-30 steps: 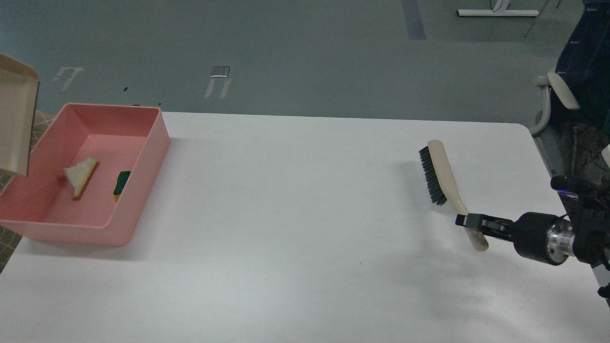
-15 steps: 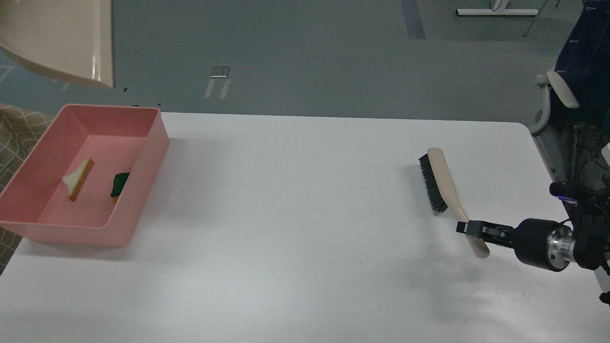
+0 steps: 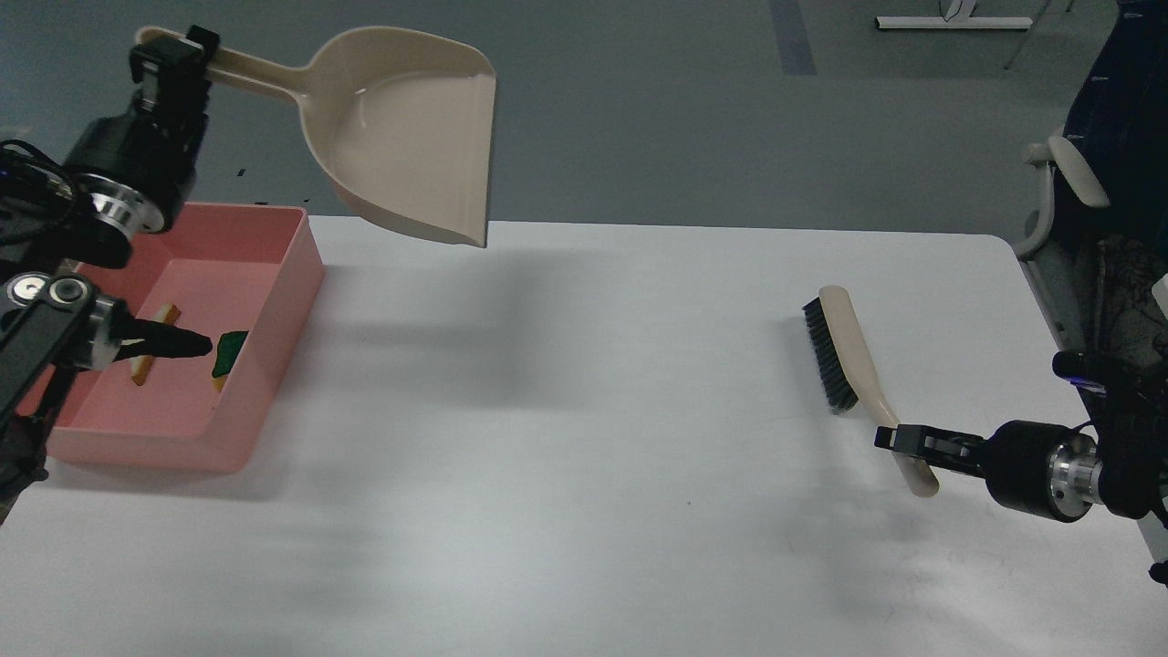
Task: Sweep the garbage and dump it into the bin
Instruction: 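Lower the empty dustpan back onto the table with the left gripper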
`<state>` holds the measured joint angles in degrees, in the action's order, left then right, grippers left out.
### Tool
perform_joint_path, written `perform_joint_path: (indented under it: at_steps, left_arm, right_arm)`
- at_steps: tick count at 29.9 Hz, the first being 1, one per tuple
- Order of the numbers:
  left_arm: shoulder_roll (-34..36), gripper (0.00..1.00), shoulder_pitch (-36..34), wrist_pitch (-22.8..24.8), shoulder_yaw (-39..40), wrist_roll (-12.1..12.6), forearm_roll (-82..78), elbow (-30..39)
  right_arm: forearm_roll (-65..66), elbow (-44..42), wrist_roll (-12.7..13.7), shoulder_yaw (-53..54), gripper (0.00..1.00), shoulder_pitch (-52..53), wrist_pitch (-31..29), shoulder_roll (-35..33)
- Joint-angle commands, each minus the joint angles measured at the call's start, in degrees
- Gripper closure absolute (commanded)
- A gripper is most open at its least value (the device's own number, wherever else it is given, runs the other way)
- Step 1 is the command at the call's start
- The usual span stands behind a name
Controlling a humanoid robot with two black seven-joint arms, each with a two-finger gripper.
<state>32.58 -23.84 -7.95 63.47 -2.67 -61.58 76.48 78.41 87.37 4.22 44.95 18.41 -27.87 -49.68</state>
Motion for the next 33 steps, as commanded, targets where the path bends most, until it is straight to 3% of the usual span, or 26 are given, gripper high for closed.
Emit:
perform_joint_path:
  at_steps: [1, 6, 10, 13, 16, 22, 33]
  left_arm:
    - [-3.8, 1.0, -0.2, -3.3, -4.6, 0.2, -0.1, -0.1]
    - [-7.0, 1.0, 0.5, -8.4, -9.4, -0.8, -0.2, -0.8]
    - [-8.3, 1.0, 1.3, -10.1, -14.0, -4.1, -0.7, -1.4]
    - [-8.5, 1.0, 2.1, -12.0, -16.3, -4.9, -0.8, -2.6]
    - [-8.6, 1.0, 4.1, -12.3, -17.1, -7.4, -0.8, -3.4]
    - [-9.7, 1.0, 6.9, -12.2, -17.2, -9.8, -1.5, -5.1]
    - [-12.4, 1.0, 9.0, -12.7, -17.2, -10.4, -1.7, -7.0]
  right_arm:
    - [0.0, 0.0, 0.0, 0.0, 1.0, 0.0, 0.0, 0.0]
    - [0.0, 0.0, 0.0, 0.0, 1.0, 0.0, 0.0, -0.1]
    - [0.0, 0.0, 0.0, 0.0, 1.0, 0.0, 0.0, -0.2]
    - [0.0, 0.0, 0.0, 0.0, 1.0, 0.0, 0.0, -0.2]
    - [0.0, 0.0, 0.0, 0.0, 1.0, 0.0, 0.0, -0.1]
    - [-0.1, 0.1, 0.0, 0.0, 1.0, 0.0, -0.1, -0.1]
    - [-0.1, 0.3, 0.0, 0.0, 1.0, 0.0, -0.1, -0.1]
